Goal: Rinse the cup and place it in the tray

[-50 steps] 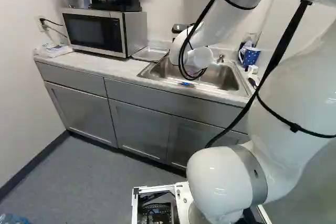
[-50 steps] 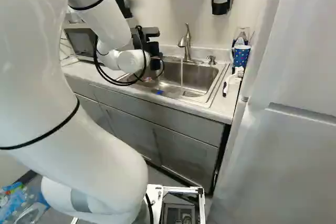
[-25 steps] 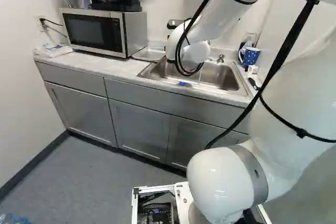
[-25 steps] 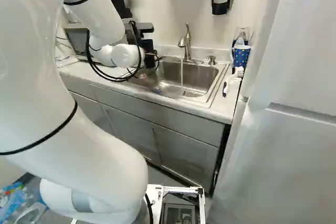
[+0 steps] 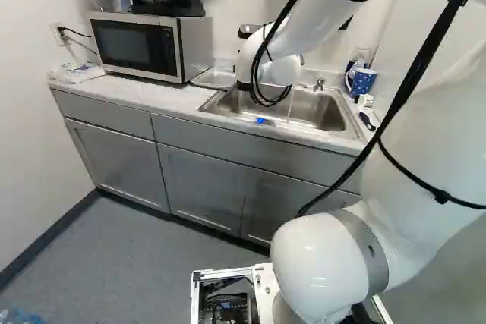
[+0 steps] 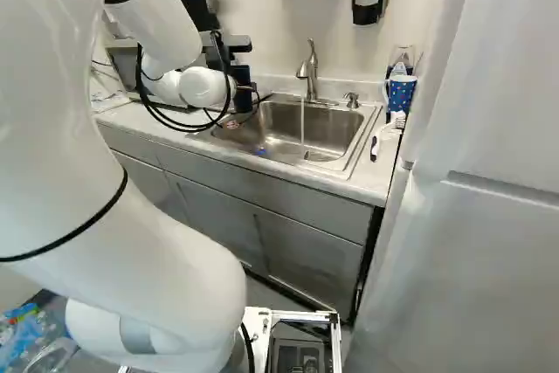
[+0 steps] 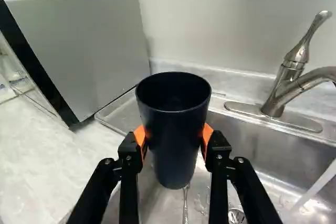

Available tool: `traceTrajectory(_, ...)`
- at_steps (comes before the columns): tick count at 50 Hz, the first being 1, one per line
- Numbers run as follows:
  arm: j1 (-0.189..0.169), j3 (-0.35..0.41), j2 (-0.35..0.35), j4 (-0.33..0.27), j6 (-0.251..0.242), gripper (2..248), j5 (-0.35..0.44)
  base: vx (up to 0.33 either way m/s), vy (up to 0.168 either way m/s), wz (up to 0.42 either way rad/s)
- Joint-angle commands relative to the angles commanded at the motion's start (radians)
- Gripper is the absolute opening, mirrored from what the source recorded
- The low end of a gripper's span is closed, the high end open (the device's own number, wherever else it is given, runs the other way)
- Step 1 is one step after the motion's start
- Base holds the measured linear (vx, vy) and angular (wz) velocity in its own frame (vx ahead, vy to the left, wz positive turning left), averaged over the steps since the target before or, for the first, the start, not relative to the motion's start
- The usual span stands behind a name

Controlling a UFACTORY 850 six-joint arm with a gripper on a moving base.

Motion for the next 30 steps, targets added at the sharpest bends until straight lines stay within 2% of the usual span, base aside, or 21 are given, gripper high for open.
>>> traceTrajectory(30, 0.0, 0.0, 0.0, 0.0, 0.311, 121, 0.0, 0.0, 0.0, 0.0)
